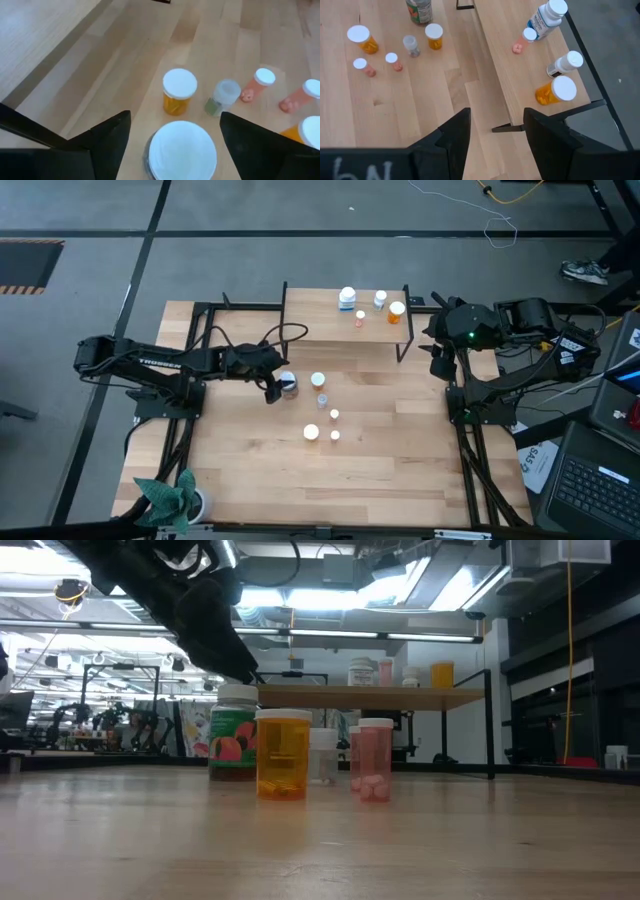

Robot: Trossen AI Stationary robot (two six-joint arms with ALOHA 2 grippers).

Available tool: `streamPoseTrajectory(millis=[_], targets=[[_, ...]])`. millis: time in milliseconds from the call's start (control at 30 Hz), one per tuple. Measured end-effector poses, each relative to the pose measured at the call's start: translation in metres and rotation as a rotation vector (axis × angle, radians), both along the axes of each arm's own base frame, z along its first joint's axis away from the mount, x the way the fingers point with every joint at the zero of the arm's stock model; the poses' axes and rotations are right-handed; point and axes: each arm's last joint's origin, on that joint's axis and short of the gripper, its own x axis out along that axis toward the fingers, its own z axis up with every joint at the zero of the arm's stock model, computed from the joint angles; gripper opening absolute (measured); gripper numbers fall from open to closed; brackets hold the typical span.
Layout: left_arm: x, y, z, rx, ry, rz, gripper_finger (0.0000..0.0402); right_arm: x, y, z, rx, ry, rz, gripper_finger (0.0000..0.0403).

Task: Pick and place medicine bottles onto shelf by color
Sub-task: Put the green pill bottle on the shelf

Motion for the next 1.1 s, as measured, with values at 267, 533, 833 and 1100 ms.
streamPoseTrajectory(millis=[267,533,833,1100], targets=[[-0.002,-0.009,-0.005,-0.007,0.063,-0.043,0.0322,0.0,0.0,0.0,0.0,0.0,0.0,0.0185],[-0.004,-0.012,-0.008,0.004,0.096,-0.033,0.0322,0.0,0.0,0.0,-0.001,0.001,0.001,0.0185],[-0.002,-0.01,-0.014,0.009,0.137,-0.016,0.0322,0.0,0.0,0.0,-0.001,0.001,0.001,0.0185],[0.011,-0.01,-0.03,0.004,0.163,-0.013,0.0322,0.0,0.0,0.0,-0.001,0.001,0.001,0.0185]])
